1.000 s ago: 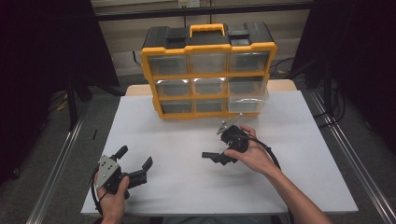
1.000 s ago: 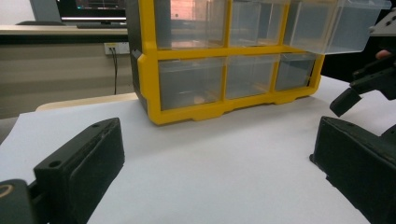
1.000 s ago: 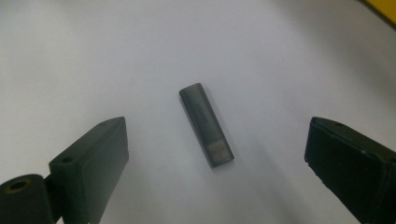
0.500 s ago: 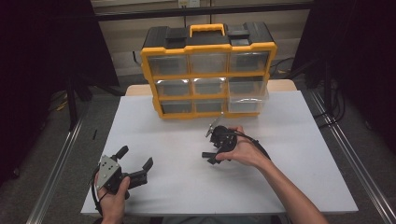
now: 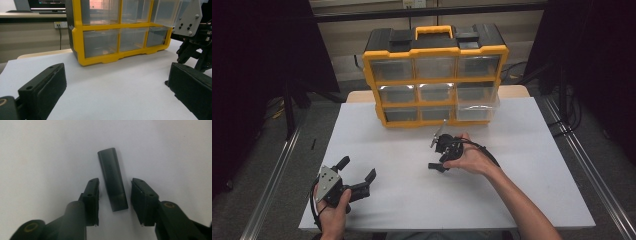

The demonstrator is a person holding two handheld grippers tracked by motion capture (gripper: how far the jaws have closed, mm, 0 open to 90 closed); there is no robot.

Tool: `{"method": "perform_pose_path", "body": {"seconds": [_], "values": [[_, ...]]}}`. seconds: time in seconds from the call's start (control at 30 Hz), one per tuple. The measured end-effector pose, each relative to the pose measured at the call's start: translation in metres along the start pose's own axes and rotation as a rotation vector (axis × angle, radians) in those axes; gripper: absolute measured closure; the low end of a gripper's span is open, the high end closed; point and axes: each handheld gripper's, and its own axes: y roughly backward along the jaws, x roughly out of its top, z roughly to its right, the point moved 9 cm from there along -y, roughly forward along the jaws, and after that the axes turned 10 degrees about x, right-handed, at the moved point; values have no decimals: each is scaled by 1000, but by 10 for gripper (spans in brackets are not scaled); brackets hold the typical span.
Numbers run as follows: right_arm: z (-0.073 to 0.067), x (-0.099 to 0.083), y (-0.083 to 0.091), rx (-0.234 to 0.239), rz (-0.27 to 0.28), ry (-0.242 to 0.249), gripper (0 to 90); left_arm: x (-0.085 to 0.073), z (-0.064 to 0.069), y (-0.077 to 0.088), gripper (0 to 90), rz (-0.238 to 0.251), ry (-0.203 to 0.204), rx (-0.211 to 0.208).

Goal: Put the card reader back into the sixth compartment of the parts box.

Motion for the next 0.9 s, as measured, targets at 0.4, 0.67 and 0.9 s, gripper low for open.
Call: {"method": "perform_pose_path", "body": {"seconds": [0.4,0.67,0.9], "values": [[0,0,-1,-47,-41,36,683,-2,0,0,20,-12,-21,-1],[-1,2,-2,-48,-84,27,740,-2,0,0,20,-14,-20,-2],[0,2,-1,-28,-60,9,741,-1,1,0,20,-10,-7,-4]]}}
